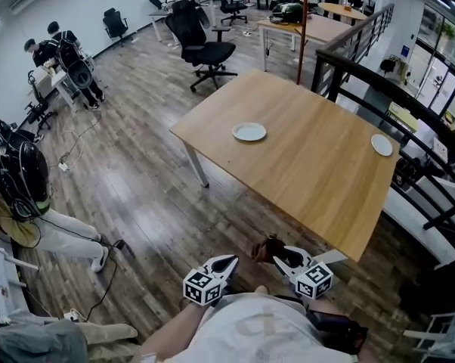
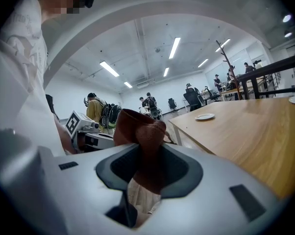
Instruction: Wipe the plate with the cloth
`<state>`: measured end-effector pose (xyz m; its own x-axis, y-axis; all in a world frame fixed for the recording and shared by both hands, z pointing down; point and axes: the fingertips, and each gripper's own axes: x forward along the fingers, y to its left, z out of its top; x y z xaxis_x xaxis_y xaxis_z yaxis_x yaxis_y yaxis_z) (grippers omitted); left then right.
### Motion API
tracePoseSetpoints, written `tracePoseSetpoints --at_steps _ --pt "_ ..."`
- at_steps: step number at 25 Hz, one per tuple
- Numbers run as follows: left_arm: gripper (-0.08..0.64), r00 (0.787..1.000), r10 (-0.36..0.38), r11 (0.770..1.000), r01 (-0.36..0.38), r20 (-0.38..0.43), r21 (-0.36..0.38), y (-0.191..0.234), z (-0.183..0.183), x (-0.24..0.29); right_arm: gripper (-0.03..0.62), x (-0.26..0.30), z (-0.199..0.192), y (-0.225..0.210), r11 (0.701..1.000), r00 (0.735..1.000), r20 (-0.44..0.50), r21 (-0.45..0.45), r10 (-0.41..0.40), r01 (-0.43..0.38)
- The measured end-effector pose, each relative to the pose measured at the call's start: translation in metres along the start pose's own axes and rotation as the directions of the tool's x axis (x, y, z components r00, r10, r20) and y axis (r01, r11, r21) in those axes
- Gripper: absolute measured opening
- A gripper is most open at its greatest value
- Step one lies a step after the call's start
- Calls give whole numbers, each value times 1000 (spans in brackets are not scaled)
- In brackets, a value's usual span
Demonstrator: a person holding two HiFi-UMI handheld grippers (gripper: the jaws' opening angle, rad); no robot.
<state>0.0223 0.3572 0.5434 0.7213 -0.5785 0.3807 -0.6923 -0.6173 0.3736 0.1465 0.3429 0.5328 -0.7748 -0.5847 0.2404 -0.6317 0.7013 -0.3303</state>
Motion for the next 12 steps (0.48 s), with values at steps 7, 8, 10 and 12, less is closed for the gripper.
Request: tracePoseSetpoints --at_steps 7,8,10,12 --pt "14 1000 5 1000 -5 -10 8 -2 2 -5 127 4 4 3 1000 1000 4 3 3 -3" --pt "14 1000 4 1000 -4 -12 11 -1 2 -5 127 5 4 3 1000 1000 6 5 3 -3" --pt "14 1000 4 1000 -3 -13 16 0 3 -5 127 6 3 3 1000 1000 6 7 4 -4" --pt "14 1000 5 1000 -5 -15 18 0 4 -4 127 6 1 2 1000 1000 0 10 3 -3"
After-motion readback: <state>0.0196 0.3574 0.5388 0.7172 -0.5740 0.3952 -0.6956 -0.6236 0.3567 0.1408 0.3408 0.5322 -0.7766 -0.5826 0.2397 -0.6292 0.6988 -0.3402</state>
